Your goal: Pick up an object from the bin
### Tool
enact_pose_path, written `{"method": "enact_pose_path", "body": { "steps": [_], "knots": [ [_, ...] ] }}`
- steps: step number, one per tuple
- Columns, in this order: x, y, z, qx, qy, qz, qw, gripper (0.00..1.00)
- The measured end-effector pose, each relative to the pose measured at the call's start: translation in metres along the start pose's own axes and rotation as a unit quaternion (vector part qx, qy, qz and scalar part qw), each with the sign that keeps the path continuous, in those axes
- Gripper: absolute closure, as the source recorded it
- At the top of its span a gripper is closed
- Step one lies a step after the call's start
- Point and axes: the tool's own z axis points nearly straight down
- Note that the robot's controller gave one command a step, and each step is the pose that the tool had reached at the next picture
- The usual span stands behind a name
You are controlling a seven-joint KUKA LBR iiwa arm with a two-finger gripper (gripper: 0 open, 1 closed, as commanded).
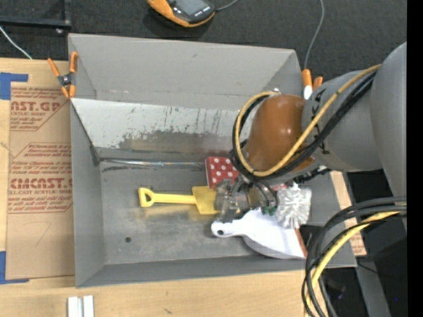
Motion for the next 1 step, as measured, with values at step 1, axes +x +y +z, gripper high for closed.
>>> {"method": "enact_pose_path", "body": {
  "steps": [1],
  "knots": [
    [0.0006,0.0003,-0.0169,0.0,0.0006,0.0,1.0,1.0]
  ]
}}
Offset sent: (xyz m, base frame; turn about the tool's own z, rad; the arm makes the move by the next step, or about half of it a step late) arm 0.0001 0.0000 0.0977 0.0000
